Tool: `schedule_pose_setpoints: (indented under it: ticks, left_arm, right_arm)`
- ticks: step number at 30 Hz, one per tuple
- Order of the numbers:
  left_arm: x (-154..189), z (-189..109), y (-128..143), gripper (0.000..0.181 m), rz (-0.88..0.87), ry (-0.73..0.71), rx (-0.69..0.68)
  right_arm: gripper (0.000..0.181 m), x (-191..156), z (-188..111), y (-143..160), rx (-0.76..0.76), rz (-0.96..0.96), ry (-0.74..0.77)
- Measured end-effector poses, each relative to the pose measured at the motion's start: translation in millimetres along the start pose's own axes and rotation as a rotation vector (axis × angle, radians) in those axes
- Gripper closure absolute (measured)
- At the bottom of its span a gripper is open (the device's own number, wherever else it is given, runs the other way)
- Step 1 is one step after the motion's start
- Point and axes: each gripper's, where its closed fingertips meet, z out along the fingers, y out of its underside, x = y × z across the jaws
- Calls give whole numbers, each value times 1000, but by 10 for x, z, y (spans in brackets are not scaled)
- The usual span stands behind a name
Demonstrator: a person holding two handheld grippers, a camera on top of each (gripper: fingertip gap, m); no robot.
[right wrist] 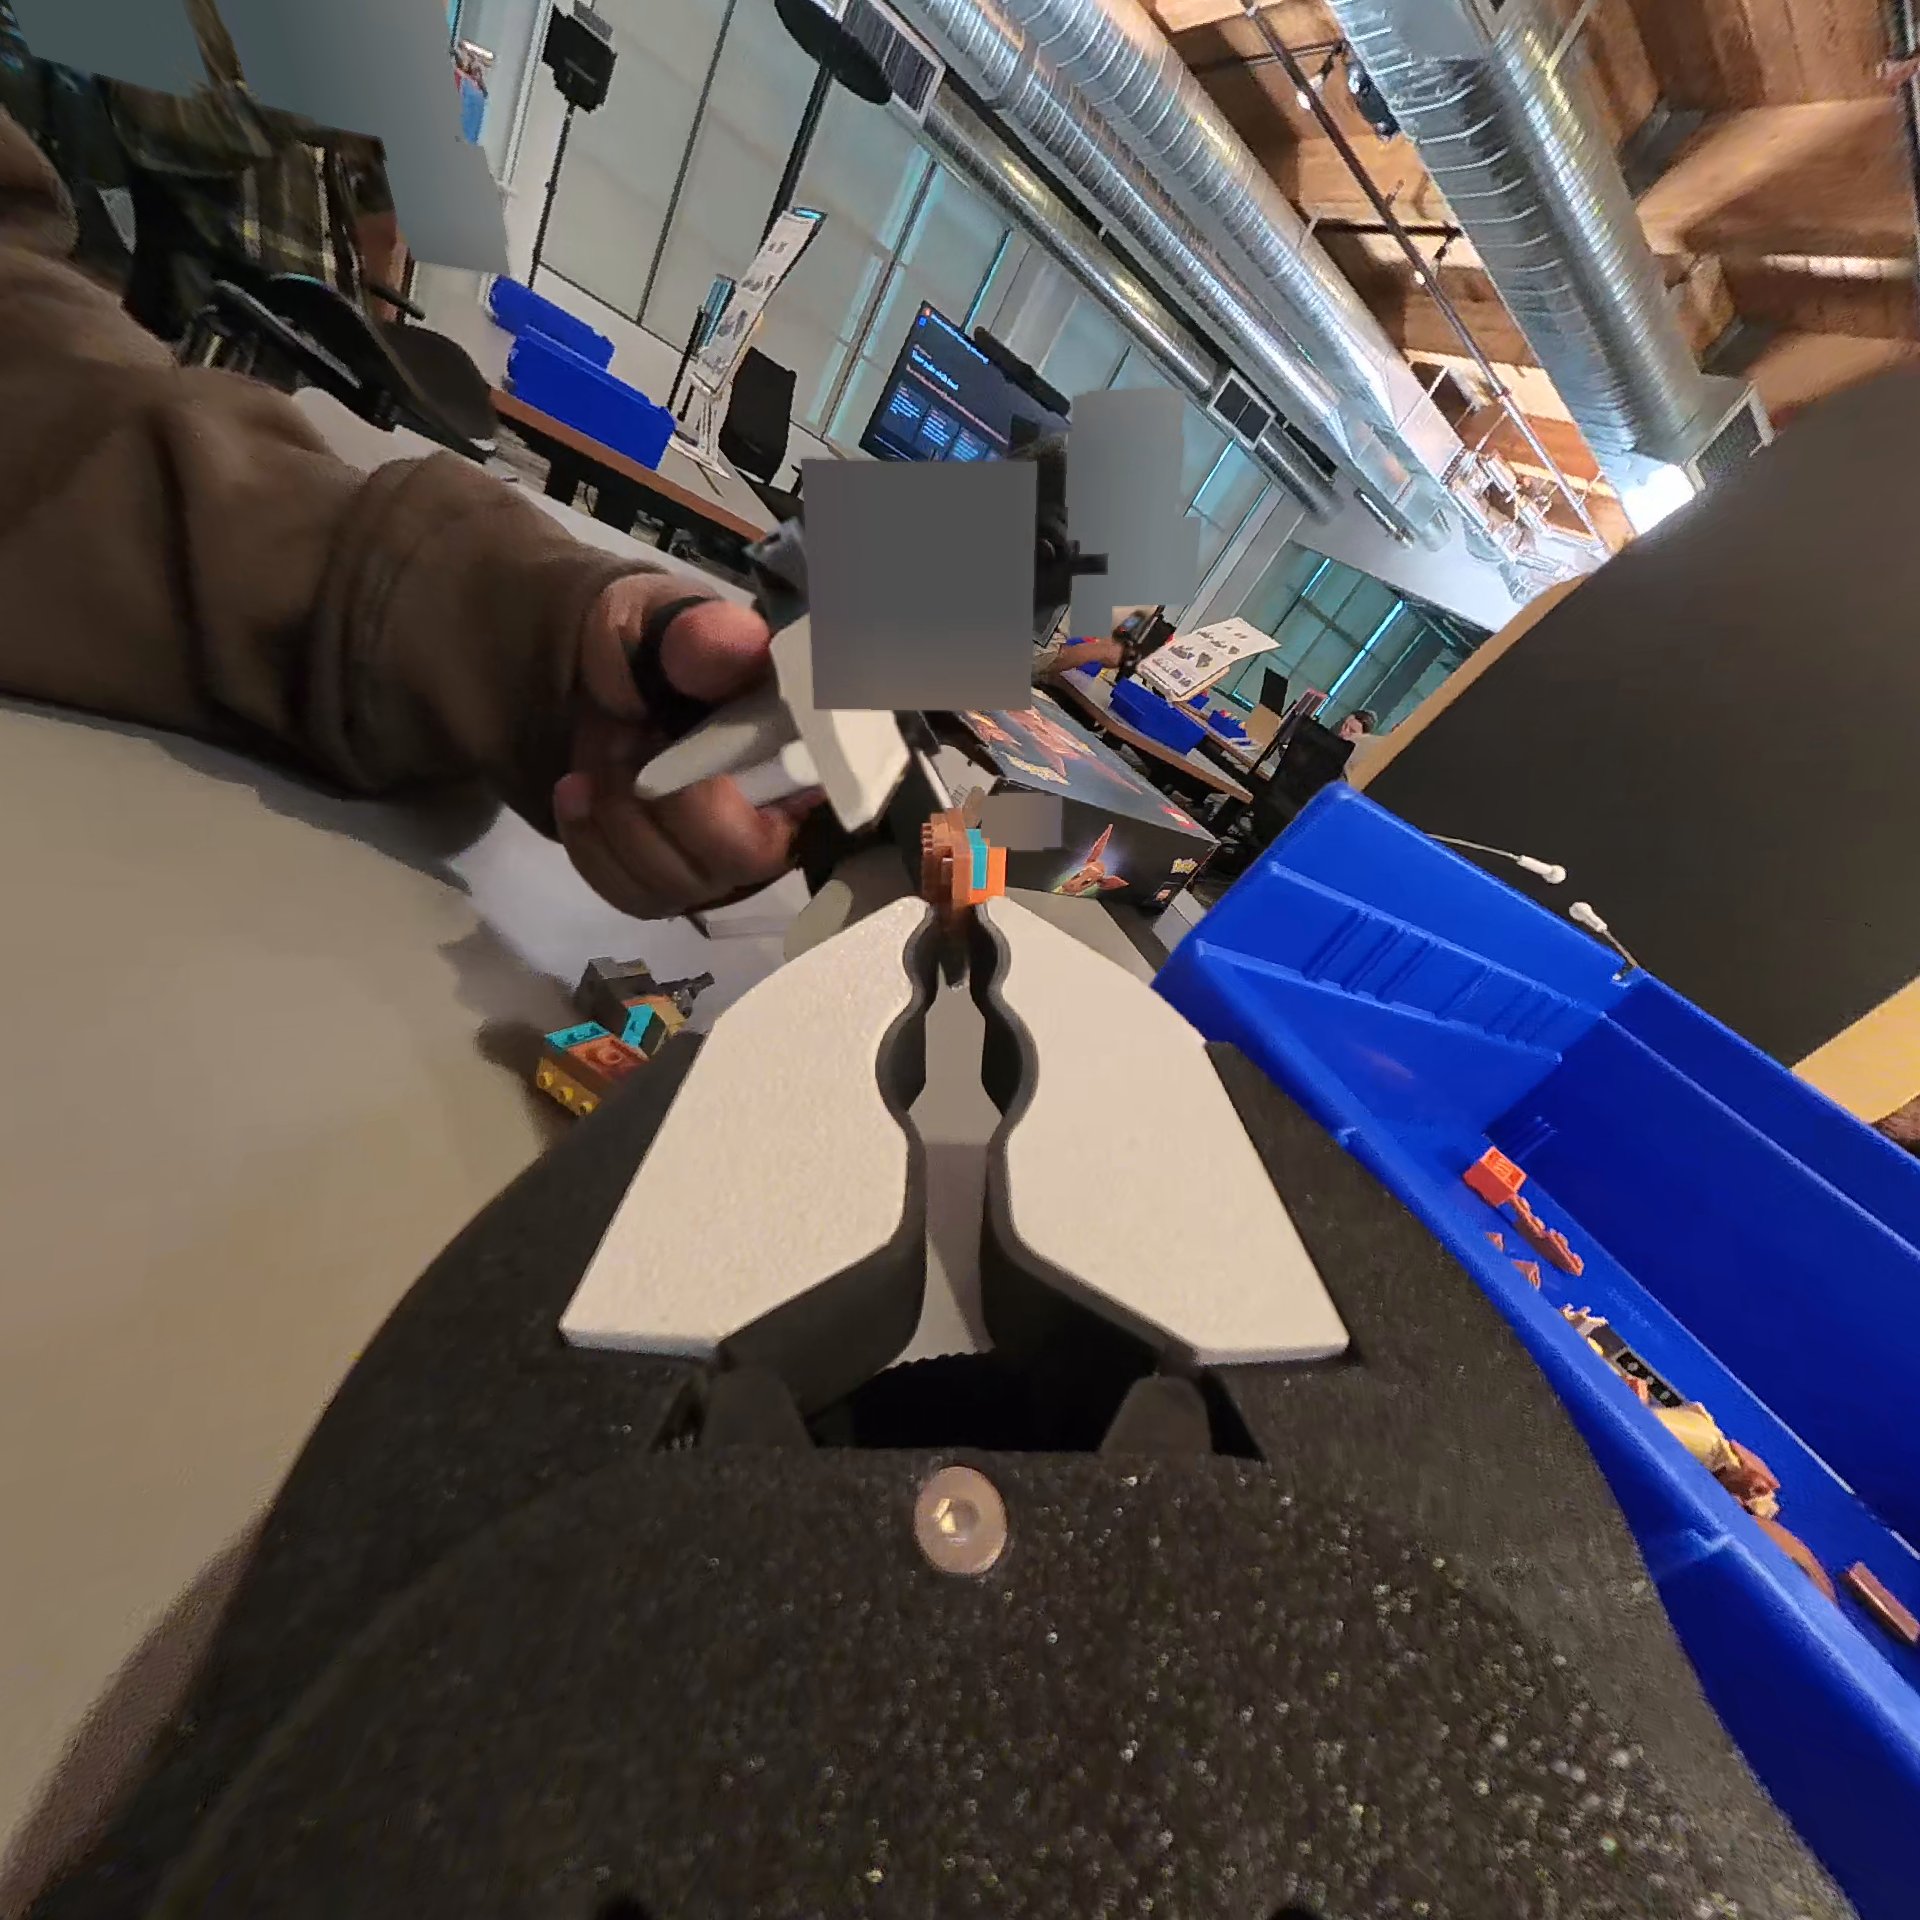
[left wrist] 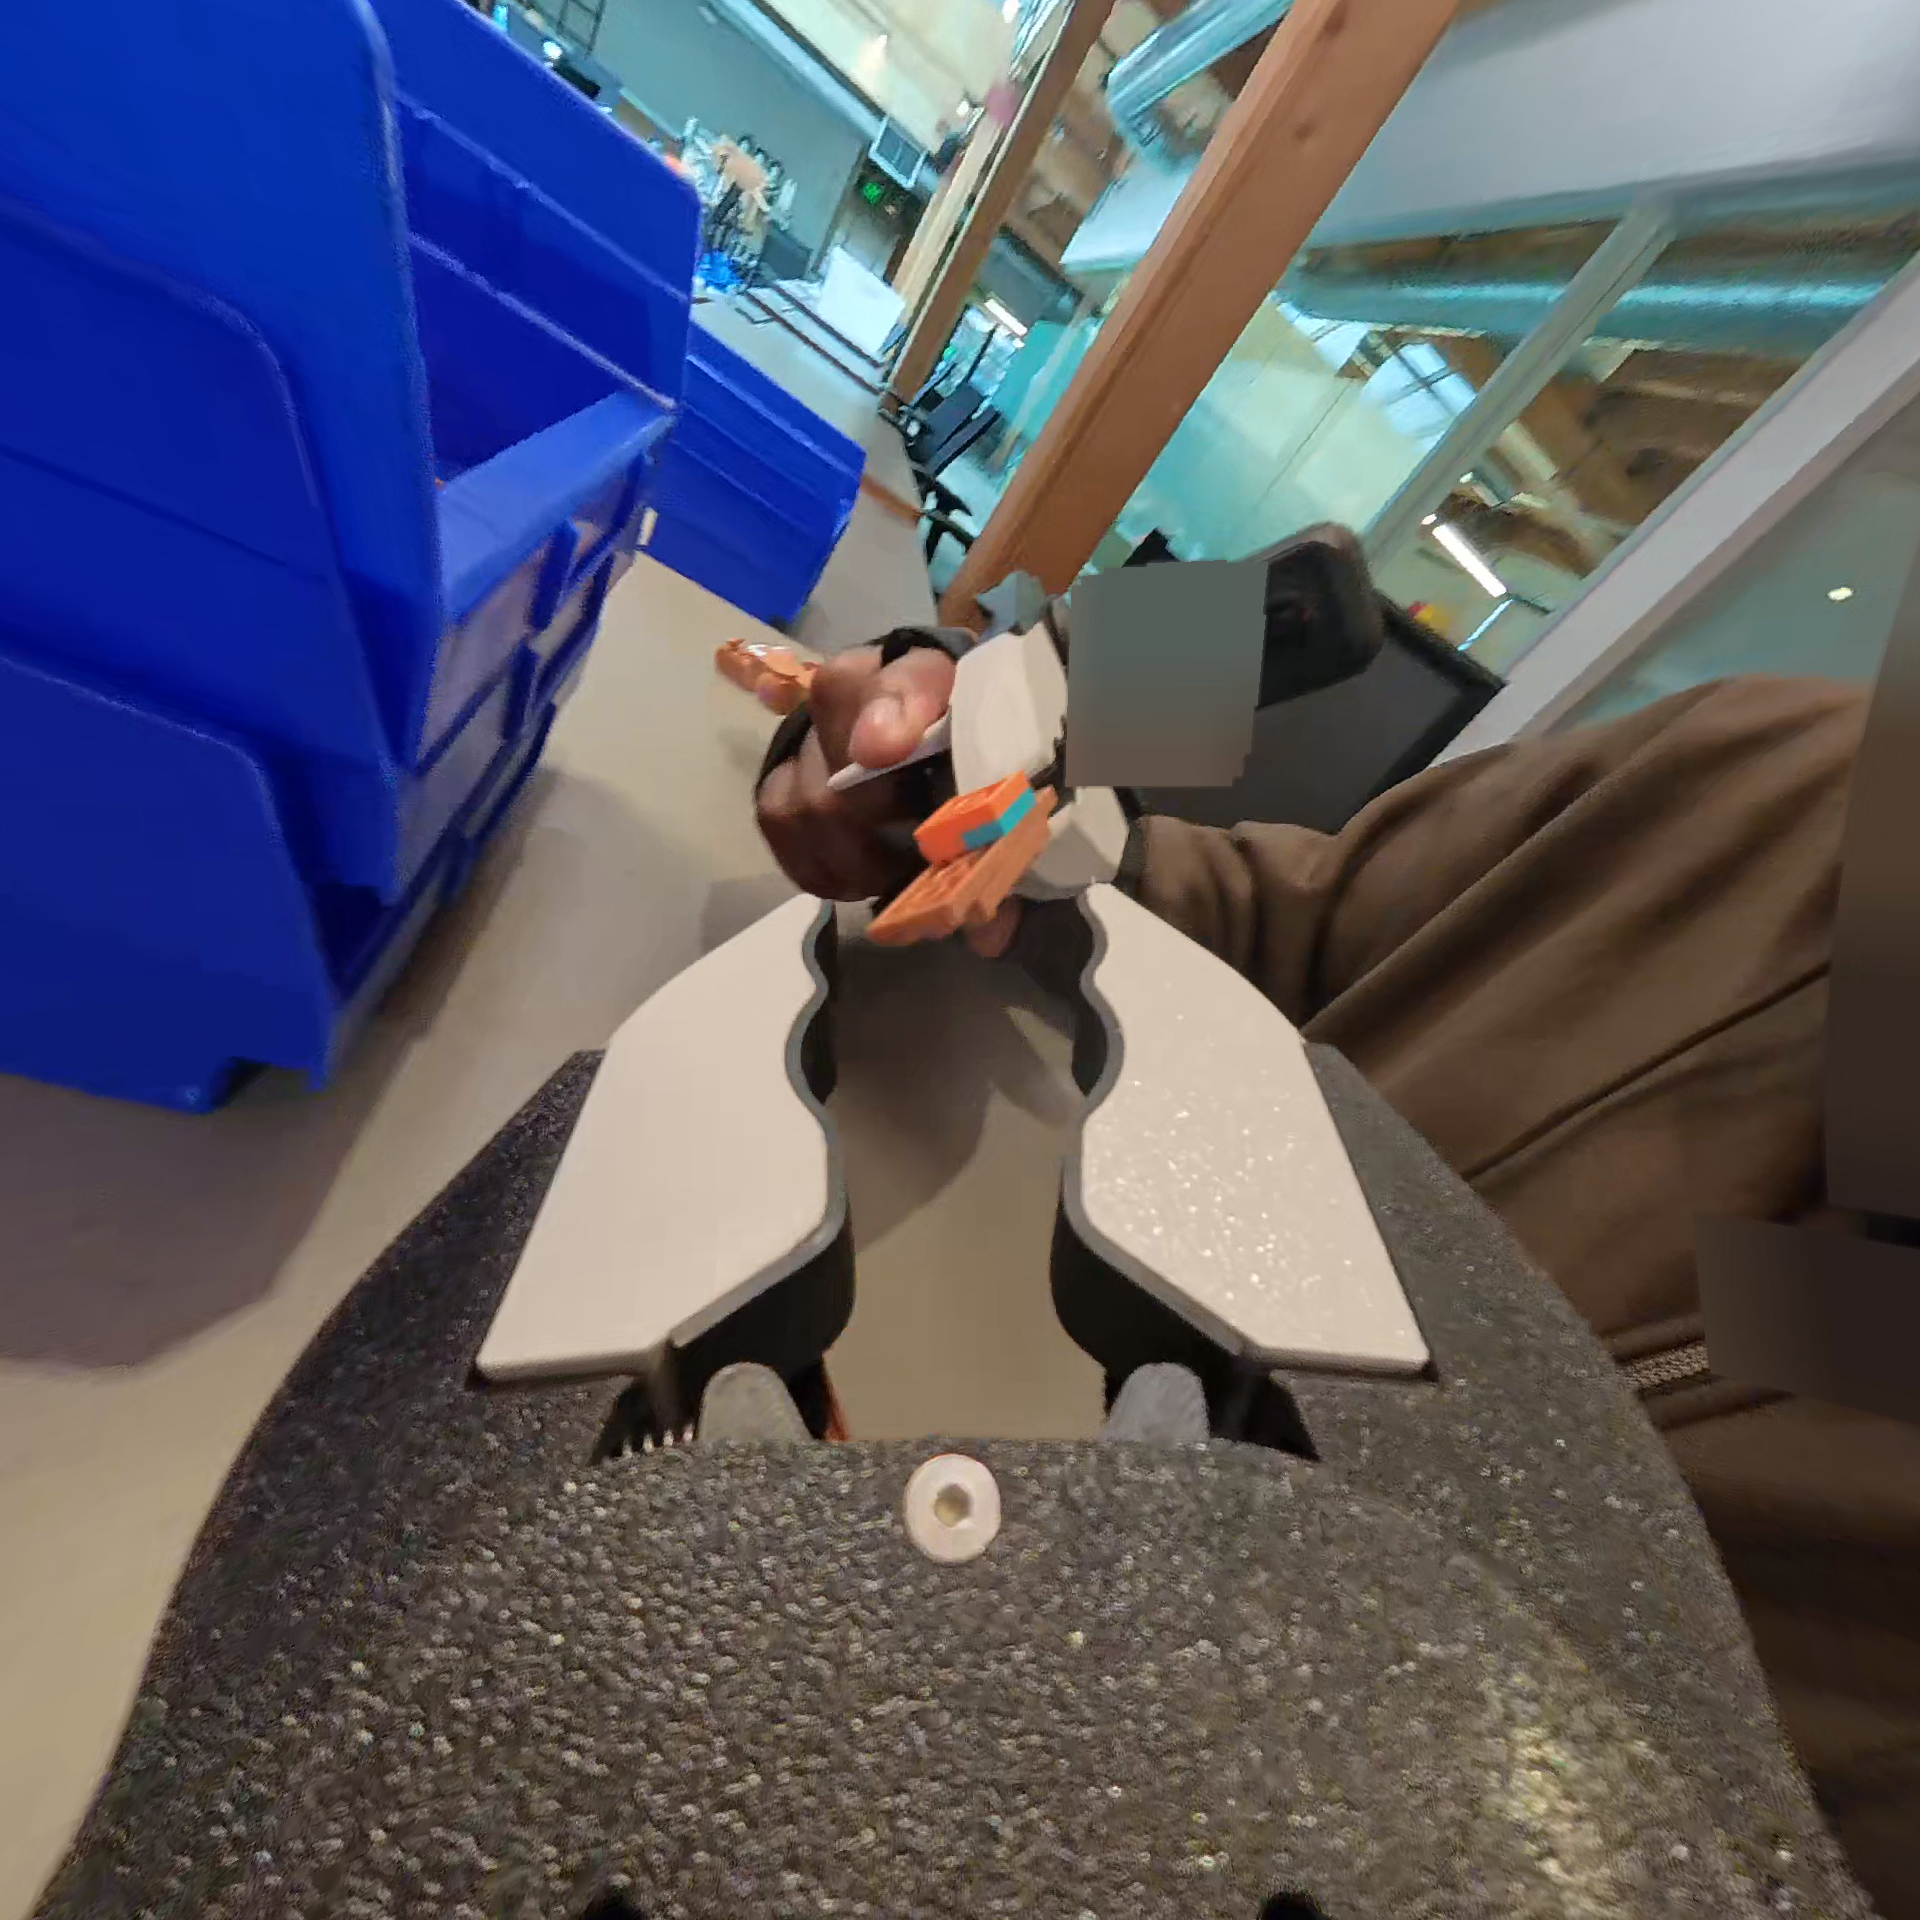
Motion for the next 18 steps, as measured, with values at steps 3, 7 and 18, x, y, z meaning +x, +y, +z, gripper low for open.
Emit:
schedule_pose_setpoints:
  ticks: [3,7,18]
  left_arm:
    - [44,43,20,140,-21,33,1]
    - [59,47,12,155,-59,59,20]
    - [40,42,21,162,-5,25,12]
  right_arm:
    - [176,-58,23,25,-13,-33,-17]
    - [176,-81,25,21,-6,-51,-24]
    - [176,-69,25,71,-32,-58,-19]
